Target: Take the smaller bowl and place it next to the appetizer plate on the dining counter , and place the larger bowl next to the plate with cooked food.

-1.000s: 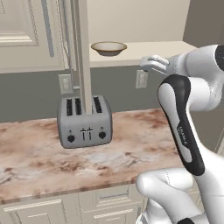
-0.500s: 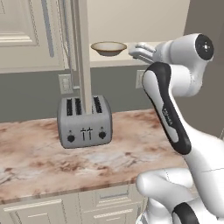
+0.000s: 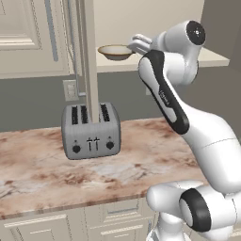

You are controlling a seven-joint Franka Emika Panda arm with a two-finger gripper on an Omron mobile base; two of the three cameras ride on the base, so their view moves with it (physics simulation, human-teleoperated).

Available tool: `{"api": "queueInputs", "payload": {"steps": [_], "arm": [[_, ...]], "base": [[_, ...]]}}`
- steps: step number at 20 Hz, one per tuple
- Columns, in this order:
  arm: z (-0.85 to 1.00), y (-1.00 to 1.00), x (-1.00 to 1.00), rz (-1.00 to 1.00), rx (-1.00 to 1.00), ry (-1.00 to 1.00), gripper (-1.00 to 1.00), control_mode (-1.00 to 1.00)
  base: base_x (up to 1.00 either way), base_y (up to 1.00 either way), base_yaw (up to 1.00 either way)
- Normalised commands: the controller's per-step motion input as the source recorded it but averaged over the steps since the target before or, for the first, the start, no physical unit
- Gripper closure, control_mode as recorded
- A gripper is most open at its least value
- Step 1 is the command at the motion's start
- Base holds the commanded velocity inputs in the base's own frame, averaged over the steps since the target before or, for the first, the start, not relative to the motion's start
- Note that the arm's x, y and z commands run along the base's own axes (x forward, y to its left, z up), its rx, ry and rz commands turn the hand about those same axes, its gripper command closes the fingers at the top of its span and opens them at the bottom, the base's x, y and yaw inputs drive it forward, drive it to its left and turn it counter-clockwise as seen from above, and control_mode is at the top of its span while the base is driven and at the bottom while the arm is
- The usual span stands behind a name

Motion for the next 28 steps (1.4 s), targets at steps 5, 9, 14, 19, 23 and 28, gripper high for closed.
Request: {"api": "queueInputs", "payload": {"steps": [5,9,14,19,23,28], "arm": [[-0.01,0.0,0.5,-0.02,0.0,0.13,-1.0,-1.0],[-0.01,0.13,0.48,-0.03,0.0,0.07,-1.0,-1.0],[-0.18,0.15,0.47,-0.02,0.0,0.04,-1.0,-1.0],[-0.34,0.06,0.46,-0.02,0.0,0.02,-1.0,-1.0],[-0.08,0.01,0.52,-0.04,0.0,0.0,-1.0,-1.0],[-0.01,0.09,0.49,-0.06,0.0,0.0,-1.0,-1.0]], "base": [[0.0,0.0,0.0],[0.0,0.0,0.0],[0.0,0.0,0.0],[0.0,0.0,0.0],[0.0,0.0,0.0],[0.0,0.0,0.0]]}}
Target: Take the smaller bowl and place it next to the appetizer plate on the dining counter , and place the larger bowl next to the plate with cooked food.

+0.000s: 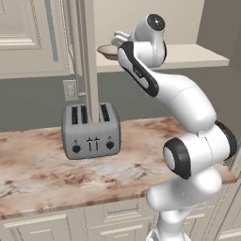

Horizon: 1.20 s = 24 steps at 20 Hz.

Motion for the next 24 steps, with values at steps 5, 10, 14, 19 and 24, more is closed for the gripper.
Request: {"api": "queueInputs", "payload": {"steps": [5,10,14,19,24], "arm": [[-0.17,0.21,0.31,-0.07,0.0,0.03,1.0,-1.0],[-0.05,0.04,0.01,-0.02,-0.01,0.01,1.0,-1.0],[0.0,0.0,0.0,0.0,0.0,0.0,1.0,-1.0],[-0.29,-0.33,-0.39,-0.04,0.0,0.0,1.0,-1.0],[-0.15,-0.74,-0.44,-0.15,0.0,-0.14,1.0,-1.0]], "base": [[0.0,0.0,0.0],[0.0,0.0,0.0],[0.0,0.0,0.0],[0.0,0.0,0.0],[0.0,0.0,0.0]]}}
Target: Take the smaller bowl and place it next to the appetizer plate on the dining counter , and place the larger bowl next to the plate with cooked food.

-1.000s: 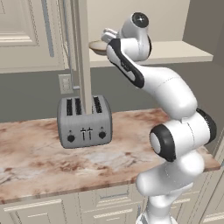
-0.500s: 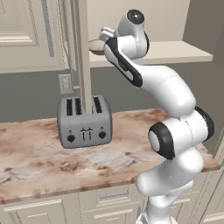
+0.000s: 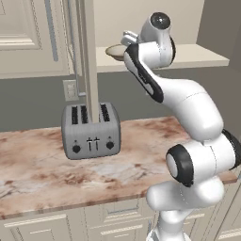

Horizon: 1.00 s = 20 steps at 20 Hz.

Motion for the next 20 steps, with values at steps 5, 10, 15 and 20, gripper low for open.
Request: {"api": "queueInputs", "payload": {"steps": [5,10,15,20], "arm": [[0.0,-0.8,-0.74,-0.11,0.01,-0.13,1.0,-1.0],[0.07,-0.53,-0.99,-0.05,0.07,-0.07,1.0,-1.0],[0.08,-0.14,-1.0,0.0,0.04,-0.06,1.0,-1.0],[0.04,-0.04,-1.0,0.0,0.0,-0.03,1.0,-1.0]], "base": [[0.0,0.0,0.0],[0.0,0.0,0.0],[0.0,0.0,0.0],[0.0,0.0,0.0]]}}
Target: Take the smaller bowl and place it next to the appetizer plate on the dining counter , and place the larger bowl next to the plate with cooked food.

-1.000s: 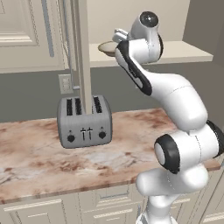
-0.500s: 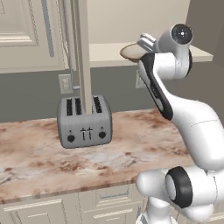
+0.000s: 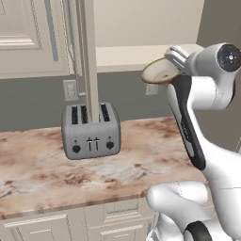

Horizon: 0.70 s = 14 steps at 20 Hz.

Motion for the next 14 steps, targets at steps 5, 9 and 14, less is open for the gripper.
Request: {"api": "queueInputs", "payload": {"steps": [5,9,14], "arm": [[0.0,0.0,-1.0,0.0,0.0,0.0,1.0,-1.0],[0.0,0.0,-1.0,0.0,0.0,0.01,1.0,-1.0],[-0.12,-0.03,-1.0,0.0,0.0,0.0,1.0,-1.0]], "base": [[0.0,0.0,0.0],[0.0,0.0,0.0],[0.0,0.0,0.0]]}}
